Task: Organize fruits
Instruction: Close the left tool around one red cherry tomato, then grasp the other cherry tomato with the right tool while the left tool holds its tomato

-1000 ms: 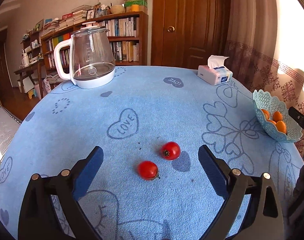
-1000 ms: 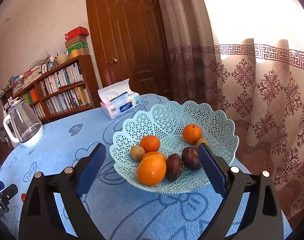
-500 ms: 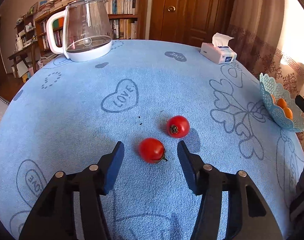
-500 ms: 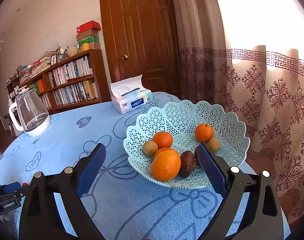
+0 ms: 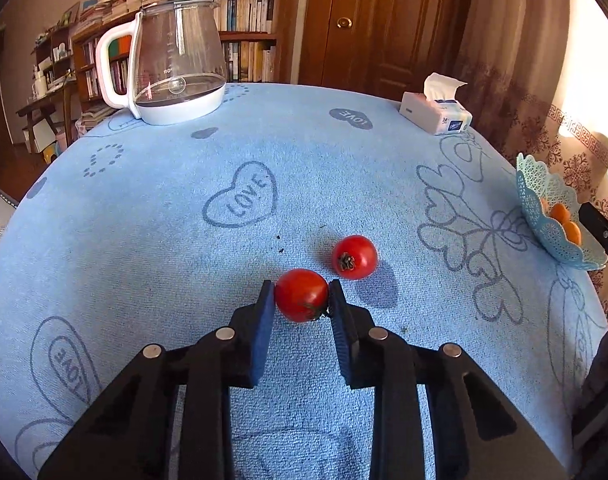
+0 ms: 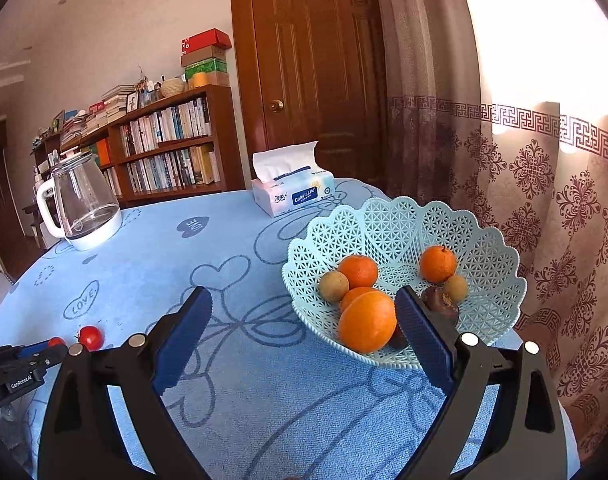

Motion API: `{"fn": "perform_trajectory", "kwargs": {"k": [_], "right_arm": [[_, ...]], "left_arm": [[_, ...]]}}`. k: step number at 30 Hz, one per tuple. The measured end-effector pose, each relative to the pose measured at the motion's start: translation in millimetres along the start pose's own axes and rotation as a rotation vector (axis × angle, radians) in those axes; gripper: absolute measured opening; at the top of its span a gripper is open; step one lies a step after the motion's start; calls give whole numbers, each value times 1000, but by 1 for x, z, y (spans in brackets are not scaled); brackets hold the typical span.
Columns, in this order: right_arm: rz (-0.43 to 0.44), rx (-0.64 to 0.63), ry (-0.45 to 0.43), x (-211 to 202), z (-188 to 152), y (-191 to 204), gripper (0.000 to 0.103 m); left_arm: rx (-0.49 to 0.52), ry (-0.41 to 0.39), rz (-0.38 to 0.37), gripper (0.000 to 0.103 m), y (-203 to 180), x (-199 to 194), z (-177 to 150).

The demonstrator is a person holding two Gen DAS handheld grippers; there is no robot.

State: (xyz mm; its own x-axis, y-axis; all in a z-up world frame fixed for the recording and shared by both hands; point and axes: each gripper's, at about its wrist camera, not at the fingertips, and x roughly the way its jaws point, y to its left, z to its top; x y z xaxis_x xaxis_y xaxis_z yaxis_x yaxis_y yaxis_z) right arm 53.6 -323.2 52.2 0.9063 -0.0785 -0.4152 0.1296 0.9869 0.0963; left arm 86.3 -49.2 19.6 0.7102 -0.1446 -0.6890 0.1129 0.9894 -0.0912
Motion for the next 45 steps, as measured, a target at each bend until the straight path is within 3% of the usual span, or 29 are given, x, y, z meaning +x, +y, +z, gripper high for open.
{"fn": "perform_trajectory", "kwargs": {"k": [12,21,32,45], "right_arm": [[161,-40,87,4,-7,25,94],[344,-133,251,22,-15,79,93],[462,-358,392,51,-36,181,55],[454,-340,478,89,-34,204,32]], "left_arm": [[-70,-68,91,28,14,-11,6],[-125,-95,141,28,32,-19,6],[-192,-75,150,28,51,-21,3],[-197,-65,137,28,51,-20,3]]}}
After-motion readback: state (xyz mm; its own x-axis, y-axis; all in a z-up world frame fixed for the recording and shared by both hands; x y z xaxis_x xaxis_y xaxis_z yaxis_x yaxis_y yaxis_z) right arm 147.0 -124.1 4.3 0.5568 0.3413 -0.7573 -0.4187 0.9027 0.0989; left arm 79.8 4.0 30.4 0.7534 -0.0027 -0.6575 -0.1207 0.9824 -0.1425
